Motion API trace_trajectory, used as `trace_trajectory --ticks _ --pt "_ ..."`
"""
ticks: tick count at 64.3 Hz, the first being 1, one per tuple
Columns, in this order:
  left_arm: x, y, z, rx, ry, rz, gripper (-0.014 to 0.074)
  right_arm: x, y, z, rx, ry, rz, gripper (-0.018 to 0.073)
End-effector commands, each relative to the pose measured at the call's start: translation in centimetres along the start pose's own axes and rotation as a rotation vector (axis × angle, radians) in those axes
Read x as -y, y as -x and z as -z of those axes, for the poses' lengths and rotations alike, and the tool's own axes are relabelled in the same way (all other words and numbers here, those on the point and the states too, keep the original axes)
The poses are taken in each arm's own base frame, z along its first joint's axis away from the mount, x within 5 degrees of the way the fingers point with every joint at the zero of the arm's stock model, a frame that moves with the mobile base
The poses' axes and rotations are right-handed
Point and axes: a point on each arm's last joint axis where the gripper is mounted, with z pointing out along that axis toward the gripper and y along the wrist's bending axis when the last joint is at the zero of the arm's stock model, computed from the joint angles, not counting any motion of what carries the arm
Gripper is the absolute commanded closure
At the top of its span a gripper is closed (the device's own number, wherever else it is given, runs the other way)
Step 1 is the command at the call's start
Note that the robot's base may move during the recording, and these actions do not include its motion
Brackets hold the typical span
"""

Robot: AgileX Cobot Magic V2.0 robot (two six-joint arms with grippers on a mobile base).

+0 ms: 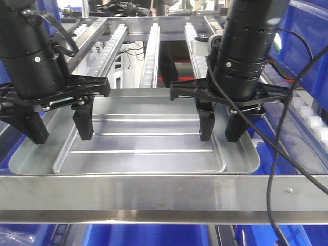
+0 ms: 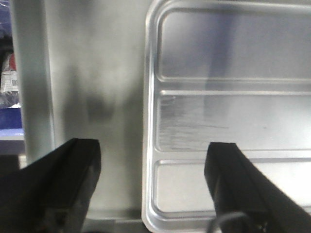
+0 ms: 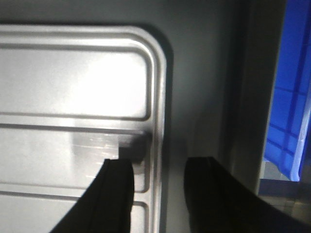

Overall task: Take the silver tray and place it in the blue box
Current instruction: 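Close both grippers on the tray's side rims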

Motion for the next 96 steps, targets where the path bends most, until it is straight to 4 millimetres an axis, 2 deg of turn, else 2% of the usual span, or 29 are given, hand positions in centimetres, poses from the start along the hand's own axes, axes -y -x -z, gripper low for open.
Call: trace_trajectory --ticks 1,10,17,35,45,96 --pt "0.4 1.3 1.8 0.103 -0.044 0.0 0.0227 -0.6 1.2 2.4 0.098 0.056 0.01 0.0178" --pt "0.4 1.2 0.5 0.078 -0.031 -0.004 0.0227 -0.7 1.3 2.4 0.11 0.064 0.01 0.0178" --pt "0.4 1.3 0.2 0.074 -0.027 -0.008 0.0232 -0.7 1.4 2.4 0.113 0.066 0.01 0.0178" --pt "0.3 1.4 0.0 0.09 -0.003 -0.044 0.038 -0.7 1.2 1.2 0.084 0.049 0.011 0.0178" --pt "0.1 1.4 -0.3 0.09 0.014 -0.066 0.0426 -0.7 1.2 1.2 0.084 0.05 0.011 0.0178" --pt "0.0 1.2 -0.5 0.057 0.031 -0.064 0.0429 -0.7 1.2 1.2 0.083 0.049 0.011 0.0178"
